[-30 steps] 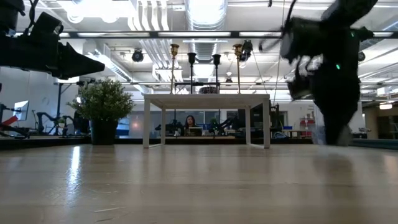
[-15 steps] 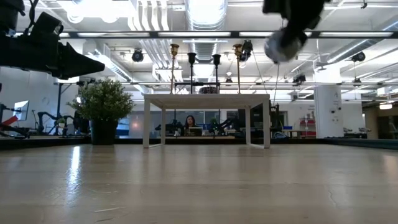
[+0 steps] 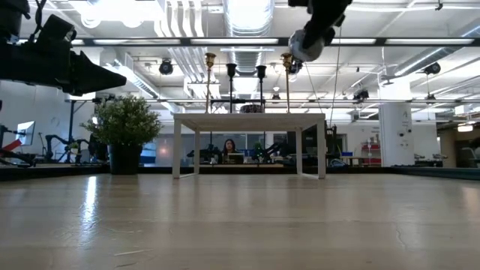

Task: Pick & Place candle stick holders
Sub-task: Put the blue scented candle on the shelf

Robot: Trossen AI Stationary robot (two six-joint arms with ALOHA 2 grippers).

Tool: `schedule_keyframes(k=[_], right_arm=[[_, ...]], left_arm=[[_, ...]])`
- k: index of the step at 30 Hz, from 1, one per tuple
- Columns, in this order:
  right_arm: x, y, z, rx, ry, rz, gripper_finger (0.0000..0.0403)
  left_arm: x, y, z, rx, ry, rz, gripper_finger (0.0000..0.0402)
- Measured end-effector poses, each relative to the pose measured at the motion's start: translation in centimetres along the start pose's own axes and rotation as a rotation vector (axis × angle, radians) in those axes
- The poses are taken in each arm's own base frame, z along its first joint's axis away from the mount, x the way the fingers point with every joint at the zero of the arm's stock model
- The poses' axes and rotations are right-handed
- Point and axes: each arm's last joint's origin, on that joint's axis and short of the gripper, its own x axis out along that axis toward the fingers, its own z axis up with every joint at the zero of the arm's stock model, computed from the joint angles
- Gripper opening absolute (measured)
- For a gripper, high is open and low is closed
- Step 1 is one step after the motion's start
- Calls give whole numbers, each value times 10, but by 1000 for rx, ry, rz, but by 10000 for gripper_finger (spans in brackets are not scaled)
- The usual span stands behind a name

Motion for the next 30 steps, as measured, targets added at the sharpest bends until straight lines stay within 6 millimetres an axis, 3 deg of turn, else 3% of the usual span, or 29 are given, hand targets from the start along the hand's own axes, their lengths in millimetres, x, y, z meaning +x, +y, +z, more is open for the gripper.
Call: schedule_keyframes(k=[11, 17, 30], right_arm=[[42, -51, 15, 92, 152, -54, 290], [62, -74, 22, 312, 203, -99, 290], [58, -84, 36, 694, 210, -136, 290]], left_arm=[[0, 0, 0, 0, 0, 0, 154], [0, 0, 0, 0, 0, 0, 154], [0, 0, 0, 0, 0, 0, 154]])
